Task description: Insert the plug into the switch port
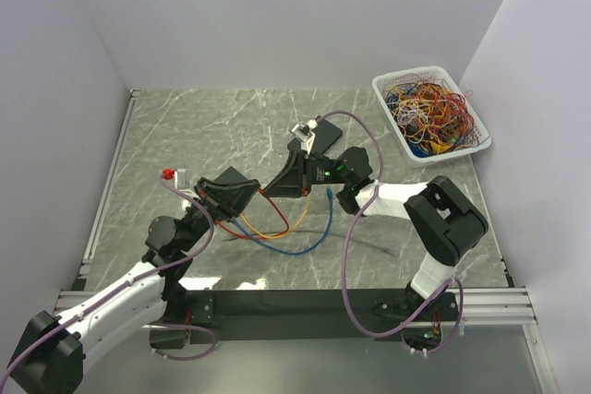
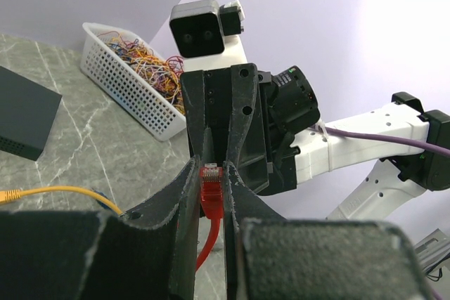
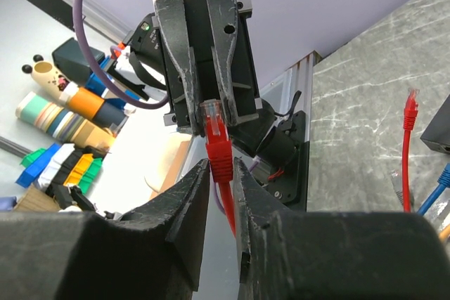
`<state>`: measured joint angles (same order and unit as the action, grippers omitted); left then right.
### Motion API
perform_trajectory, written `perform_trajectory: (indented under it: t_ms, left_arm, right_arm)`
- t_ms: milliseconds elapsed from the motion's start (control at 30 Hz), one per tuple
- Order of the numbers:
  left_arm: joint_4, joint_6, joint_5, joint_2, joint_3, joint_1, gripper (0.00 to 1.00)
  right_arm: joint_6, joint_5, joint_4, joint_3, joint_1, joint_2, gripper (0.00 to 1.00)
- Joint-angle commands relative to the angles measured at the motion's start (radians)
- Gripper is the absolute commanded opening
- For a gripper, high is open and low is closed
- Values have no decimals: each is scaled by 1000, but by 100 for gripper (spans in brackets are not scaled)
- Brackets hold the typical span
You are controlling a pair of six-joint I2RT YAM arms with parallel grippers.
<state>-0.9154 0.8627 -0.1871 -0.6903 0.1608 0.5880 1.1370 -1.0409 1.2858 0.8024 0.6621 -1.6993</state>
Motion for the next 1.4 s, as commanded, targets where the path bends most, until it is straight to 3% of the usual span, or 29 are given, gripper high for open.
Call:
perform_trajectory:
  t_ms: [0,600,800,900,1000,1100,1200,1333,1367]
  left_arm:
    - [-53,9,-17,-6,-6,7,1]
    - [-37,4,-5,2,-4,12,1]
    - [-8,-4,8,5,3,12,1]
    - [73,-31,18,11,32,12,17]
    - [179,-56,86,75,40,12,48]
    - [347,-103,170,152,72,12,61]
    - [521,-139,265,219,105,12,70]
    - [647,-152,444,241,118,6,73]
    - [662,-154,457,232,124,3,73]
  right_arm:
    - [-5,-18,40,50,10,-3,27]
    - [-55,-21,-26,63,27,1,24]
    - [-69,-16,-29,55,31,9,0]
    - [-75,-8,-25,46,31,15,0]
    - [-92,-4,-42,41,30,27,0]
    - [-135,13,-104,38,18,49,0]
    - [-184,42,-190,28,-15,85,0]
    - [-270,94,-336,12,-62,199,0]
    - [-305,113,-467,17,-68,228,0]
